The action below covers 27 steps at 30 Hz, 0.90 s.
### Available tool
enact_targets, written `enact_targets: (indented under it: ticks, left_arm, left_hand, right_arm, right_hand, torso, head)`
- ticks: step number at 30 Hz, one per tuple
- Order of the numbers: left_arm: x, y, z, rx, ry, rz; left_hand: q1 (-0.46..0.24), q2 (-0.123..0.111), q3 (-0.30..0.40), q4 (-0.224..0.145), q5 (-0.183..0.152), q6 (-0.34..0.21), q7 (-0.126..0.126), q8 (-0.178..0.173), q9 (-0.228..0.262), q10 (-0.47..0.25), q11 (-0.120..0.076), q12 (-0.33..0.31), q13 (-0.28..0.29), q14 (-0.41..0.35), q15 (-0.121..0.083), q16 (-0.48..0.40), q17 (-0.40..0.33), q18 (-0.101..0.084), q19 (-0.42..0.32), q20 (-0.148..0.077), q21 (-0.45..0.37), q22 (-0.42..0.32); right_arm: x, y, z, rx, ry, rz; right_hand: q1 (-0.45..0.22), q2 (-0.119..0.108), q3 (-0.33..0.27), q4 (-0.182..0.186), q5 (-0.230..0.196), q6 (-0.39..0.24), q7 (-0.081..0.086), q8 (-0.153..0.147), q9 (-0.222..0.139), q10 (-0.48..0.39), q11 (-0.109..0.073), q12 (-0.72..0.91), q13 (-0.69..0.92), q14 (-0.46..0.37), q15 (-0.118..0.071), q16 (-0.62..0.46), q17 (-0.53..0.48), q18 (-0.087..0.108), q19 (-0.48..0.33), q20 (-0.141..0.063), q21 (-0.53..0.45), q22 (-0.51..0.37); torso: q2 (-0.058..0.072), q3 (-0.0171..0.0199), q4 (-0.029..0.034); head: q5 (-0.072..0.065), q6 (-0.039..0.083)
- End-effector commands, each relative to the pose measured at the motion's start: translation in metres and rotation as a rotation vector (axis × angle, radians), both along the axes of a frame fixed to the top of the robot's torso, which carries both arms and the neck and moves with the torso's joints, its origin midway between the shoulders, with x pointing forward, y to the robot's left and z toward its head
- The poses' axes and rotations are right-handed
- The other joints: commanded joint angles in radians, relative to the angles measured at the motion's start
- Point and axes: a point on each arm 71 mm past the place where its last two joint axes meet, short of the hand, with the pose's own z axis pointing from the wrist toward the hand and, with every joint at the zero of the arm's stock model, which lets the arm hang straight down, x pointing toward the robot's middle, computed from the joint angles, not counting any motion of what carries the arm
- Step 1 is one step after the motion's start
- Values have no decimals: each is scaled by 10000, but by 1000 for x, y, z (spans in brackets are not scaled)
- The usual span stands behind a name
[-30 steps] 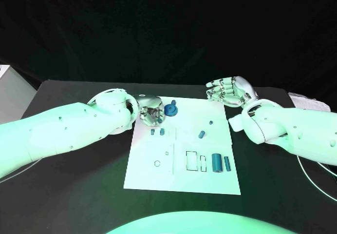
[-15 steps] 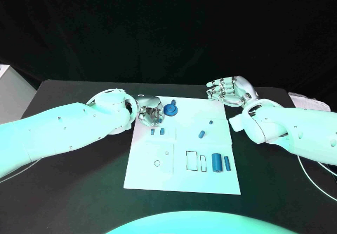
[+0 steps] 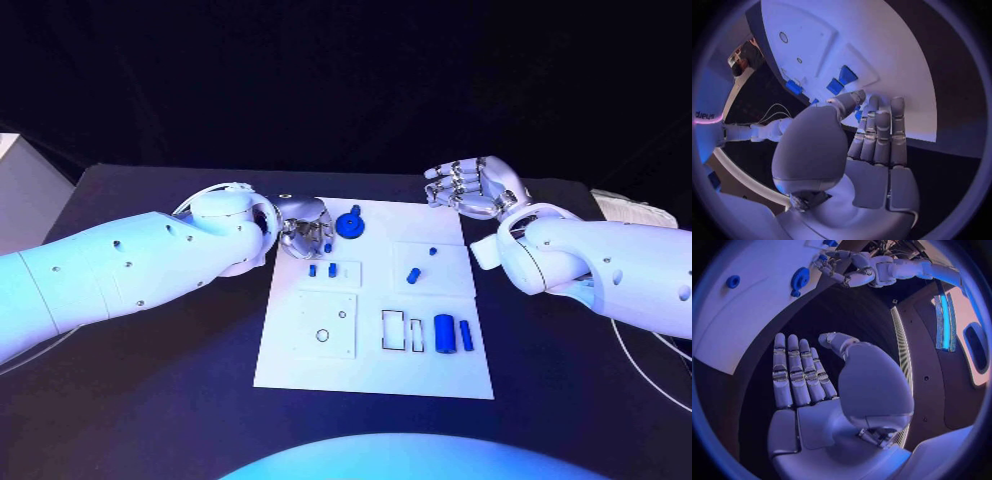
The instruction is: Assemble the parts on the task board
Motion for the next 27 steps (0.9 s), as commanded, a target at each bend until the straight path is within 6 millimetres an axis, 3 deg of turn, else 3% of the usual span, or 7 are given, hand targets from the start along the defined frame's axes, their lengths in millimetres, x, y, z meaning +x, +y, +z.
enact_targets:
  ticks: [1,7,10,14,18,21,27]
  left_arm:
    - [1,2,2,-101,-178,139]
    - [9,20,6,-363,-410,581]
    - [14,37,11,-1147,-223,1190]
    - [17,58,19,-2697,192,1906]
    - [15,71,25,-4402,782,2386]
    - [12,78,29,-6554,1991,2853]
    - [0,89,31,-10817,4639,3345]
  left_hand:
    - [137,12,44,-30,-18,-104,11,-66,-23,-75,-37,87,36,-8,-30,57,8,141,35,12,-60,-5]
    - [506,164,441,-287,-71,275,281,143,2,-698,180,282,144,-1190,99,-849,-1469,121,-88,37,97,190]
    - [439,203,480,-269,-108,324,304,182,-10,-994,245,399,161,-1113,145,-980,-1590,130,-145,78,130,239]
    - [32,155,447,15,-71,282,438,184,-46,-1337,340,559,127,-1084,233,-1350,-1833,134,-246,168,-113,84]
    - [-149,105,413,209,-84,283,490,212,-61,-1437,376,738,87,-1028,276,-1616,-2003,141,-218,224,-414,-158]
    - [-197,78,314,293,-107,236,527,208,-73,-1498,398,820,60,-981,294,-1696,-2059,144,-169,242,-576,-299]
    - [-607,-4,-355,810,-130,61,569,231,-87,-1762,453,1047,-30,-797,359,-1777,-2127,141,169,314,-1096,-802]
  right_arm:
    - [0,1,-1,-2,53,202]
    - [1,0,-4,-287,443,616]
    - [0,-1,-9,-945,983,1450]
    - [-3,-1,-18,-2657,1621,2746]
    - [-4,-5,-22,-4318,1590,3133]
    - [-6,-8,-24,-5658,1337,3111]
    - [-9,-6,-21,-7897,299,2749]
  right_hand:
    - [-20,47,34,-50,57,73,95,-34,-12,57,9,-46,-8,-3,44,-39,-12,35,55,-4,39,-16]
    - [332,120,67,-417,-299,252,-22,34,24,-66,-46,-116,-9,217,-47,86,-15,46,258,-110,174,-37]
    - [667,406,-330,-743,-1736,567,-198,153,77,329,-249,95,0,877,-322,483,136,5,818,-455,686,215]
    - [721,619,-865,-823,-2735,1072,-415,381,149,962,-548,355,33,2000,-741,1188,565,32,1634,-851,1577,749]
    - [1000,611,-1079,-1080,-2269,1284,-515,379,79,1219,-682,239,12,2627,-1020,1828,1140,-54,1929,-1238,2703,1592]
    - [930,590,-1020,-1148,-2289,1448,-566,274,-61,1477,-778,29,30,3031,-1169,2683,2017,-99,1722,-1464,4083,2755]
    - [590,304,-650,-893,-2475,1498,-681,164,-129,1566,-898,-141,57,3730,-1314,4189,3273,25,2165,-1449,5084,3497]
  torso:
    - [-1,-11,-4]
    - [-16,-2,1]
    - [-17,0,-23]
    - [-21,2,-11]
    - [-13,-9,-43]
    - [-14,-11,-35]
    - [4,-11,-51]
  head:
    - [-20,24]
    - [-118,84]
    - [-258,153]
    - [-432,295]
    - [-472,377]
    - [-531,422]
    - [-627,514]
